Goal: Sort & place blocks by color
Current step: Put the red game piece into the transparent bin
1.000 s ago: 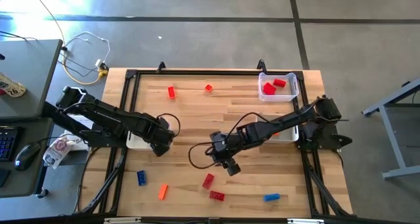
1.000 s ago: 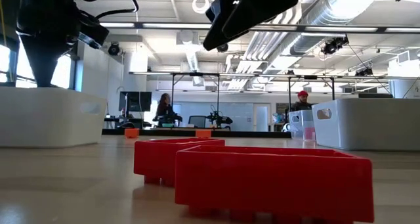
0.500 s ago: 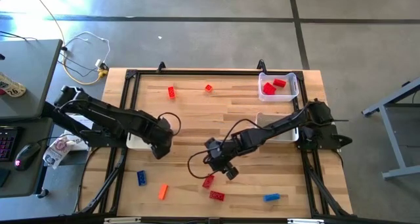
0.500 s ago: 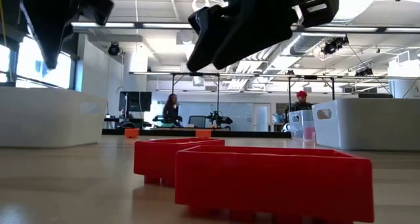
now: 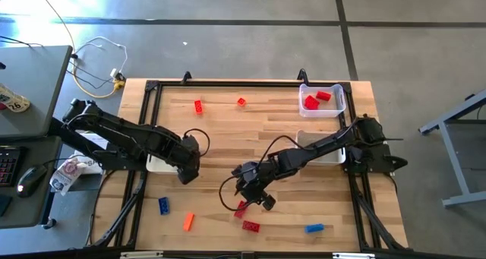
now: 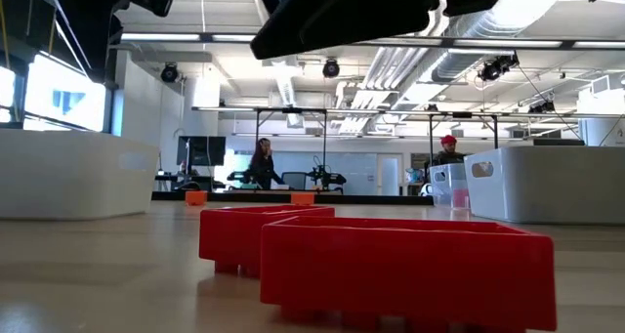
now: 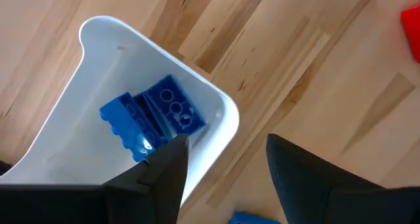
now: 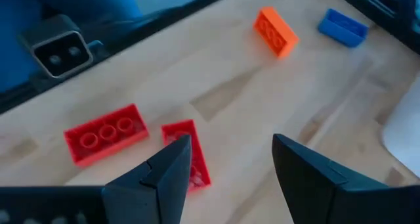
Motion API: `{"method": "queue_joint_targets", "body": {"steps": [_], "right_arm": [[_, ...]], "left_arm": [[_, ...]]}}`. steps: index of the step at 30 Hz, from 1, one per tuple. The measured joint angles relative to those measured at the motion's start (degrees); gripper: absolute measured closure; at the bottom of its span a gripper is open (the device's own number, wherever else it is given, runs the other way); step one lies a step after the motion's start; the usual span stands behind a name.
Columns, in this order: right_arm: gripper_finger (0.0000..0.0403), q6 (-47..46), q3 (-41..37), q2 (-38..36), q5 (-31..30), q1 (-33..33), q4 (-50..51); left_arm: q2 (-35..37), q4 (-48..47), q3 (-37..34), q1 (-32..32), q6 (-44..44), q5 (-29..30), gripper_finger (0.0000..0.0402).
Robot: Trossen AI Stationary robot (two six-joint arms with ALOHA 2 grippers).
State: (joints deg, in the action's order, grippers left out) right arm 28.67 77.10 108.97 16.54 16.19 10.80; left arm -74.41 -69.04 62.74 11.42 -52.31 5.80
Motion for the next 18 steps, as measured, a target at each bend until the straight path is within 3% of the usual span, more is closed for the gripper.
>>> {"method": "queue_joint_targets", "body": {"steps": [18], "right_arm": [[0.0203, 1.2, 0.0, 7.6, 1.2, 1.1, -3.6]], "left_arm": [[0.0, 0.3, 0.0, 0.0, 0.0, 0.0, 0.0212]]}}
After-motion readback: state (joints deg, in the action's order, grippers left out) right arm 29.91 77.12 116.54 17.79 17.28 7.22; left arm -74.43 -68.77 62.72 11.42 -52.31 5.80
